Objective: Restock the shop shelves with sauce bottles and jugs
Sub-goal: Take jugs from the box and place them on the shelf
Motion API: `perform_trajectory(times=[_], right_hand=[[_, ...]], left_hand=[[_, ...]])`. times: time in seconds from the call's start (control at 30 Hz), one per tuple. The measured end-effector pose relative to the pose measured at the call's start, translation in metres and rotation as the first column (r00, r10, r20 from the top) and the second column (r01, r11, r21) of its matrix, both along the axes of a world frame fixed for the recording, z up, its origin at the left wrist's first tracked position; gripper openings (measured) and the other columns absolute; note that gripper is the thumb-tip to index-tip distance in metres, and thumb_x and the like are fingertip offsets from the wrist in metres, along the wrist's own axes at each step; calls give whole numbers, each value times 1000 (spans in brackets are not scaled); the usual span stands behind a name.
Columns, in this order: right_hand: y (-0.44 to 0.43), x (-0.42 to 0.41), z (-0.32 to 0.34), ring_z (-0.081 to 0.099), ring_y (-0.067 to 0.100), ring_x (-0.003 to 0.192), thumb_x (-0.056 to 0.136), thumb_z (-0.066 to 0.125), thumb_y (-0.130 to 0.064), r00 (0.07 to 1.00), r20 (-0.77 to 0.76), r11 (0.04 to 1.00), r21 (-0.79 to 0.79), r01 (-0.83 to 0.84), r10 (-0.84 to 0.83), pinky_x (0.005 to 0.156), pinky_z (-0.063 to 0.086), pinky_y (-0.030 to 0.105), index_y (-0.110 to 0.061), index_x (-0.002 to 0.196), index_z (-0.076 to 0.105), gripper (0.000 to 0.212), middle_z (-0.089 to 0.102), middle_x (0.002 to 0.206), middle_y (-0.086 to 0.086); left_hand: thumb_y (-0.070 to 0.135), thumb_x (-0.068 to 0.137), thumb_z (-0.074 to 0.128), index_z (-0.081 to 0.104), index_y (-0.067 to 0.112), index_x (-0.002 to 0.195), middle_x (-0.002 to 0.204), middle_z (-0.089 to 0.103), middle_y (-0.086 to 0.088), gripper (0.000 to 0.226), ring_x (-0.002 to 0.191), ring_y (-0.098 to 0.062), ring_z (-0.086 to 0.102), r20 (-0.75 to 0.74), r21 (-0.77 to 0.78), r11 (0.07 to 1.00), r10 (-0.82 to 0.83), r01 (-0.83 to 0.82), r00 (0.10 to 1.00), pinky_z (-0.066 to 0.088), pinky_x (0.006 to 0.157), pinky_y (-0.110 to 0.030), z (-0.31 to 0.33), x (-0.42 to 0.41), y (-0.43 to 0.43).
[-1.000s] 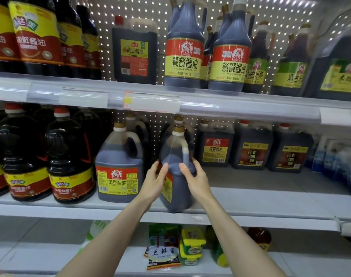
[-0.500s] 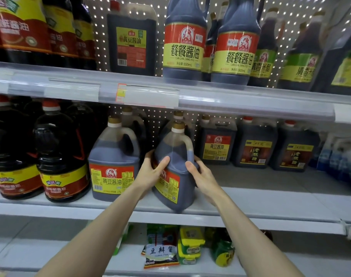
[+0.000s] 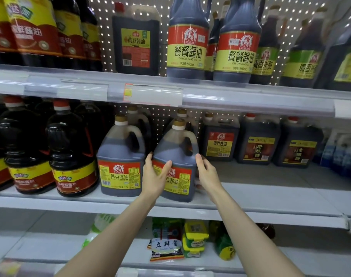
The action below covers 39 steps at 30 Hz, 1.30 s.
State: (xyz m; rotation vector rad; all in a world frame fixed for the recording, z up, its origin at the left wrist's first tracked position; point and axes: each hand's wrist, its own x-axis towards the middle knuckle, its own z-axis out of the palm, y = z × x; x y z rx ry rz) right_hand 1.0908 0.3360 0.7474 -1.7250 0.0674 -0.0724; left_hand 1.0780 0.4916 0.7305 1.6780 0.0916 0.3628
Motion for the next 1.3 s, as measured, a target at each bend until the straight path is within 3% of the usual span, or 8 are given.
perform_trajectory(times=[0.17,0.33,0.6,0.77,0.87,1.03,1.17,1.3], right_hand=[[17,-21,-13,55,18,117,98,41,-49,997,-1,997,23,-78,78,91,49,30,-32,153,8,67,49,140,0],[11,-12,-19,57,17,115,99,39,-47,996,-9,995,52,-87,87,92,50,32,-34,152,12,61,53,137,2],[-1,-1,-17,59,7,96,99,32,-50,996,-15,996,20,-92,92,71,48,20,-31,148,29,52,60,117,-2],[-3,-2,-35,57,8,107,99,33,-49,993,18,993,22,-114,114,90,48,26,-35,146,26,50,58,124,-4],[-3,-2,-55,53,13,120,88,34,-63,990,32,991,-33,-133,134,105,44,36,-35,148,25,67,53,136,-4],[-4,6,-69,49,15,126,76,35,-75,988,58,989,-42,-143,146,109,41,43,-35,151,21,85,49,141,-5],[-4,5,-71,52,12,120,79,35,-71,987,86,991,-36,-131,134,105,44,36,-36,148,25,78,53,134,-7],[-6,5,-69,53,10,115,91,35,-59,988,85,992,-27,-125,127,94,44,26,-37,146,27,60,54,126,-10]], left_hand=[[45,89,59,21,20,151,142,44,6,77,126,-12,46,-69,-50,994,-103,100,992,42,106,-43,-3,0,9],[32,92,60,32,17,145,121,56,9,61,107,-7,55,-46,-69,994,-87,84,995,45,94,-29,-13,-7,3],[39,88,62,25,15,148,144,43,-1,75,132,-17,43,-21,59,995,-76,77,997,40,105,-31,-24,-15,1],[35,88,62,33,23,141,127,57,6,61,116,-8,55,-8,37,990,-134,134,991,46,97,-27,-34,-6,6],[31,89,62,37,33,128,115,60,17,47,104,4,58,-3,22,978,-209,209,978,47,92,-20,-45,2,5],[31,88,63,39,26,133,111,61,18,52,101,6,58,-8,21,967,-255,255,967,47,86,-15,-56,15,11],[34,86,64,39,24,137,113,62,17,57,102,4,59,-4,13,965,-264,264,965,48,90,-19,-59,15,12],[57,69,66,42,31,135,119,64,12,74,112,-9,60,-5,24,969,-244,245,970,46,103,-40,-62,14,12]])
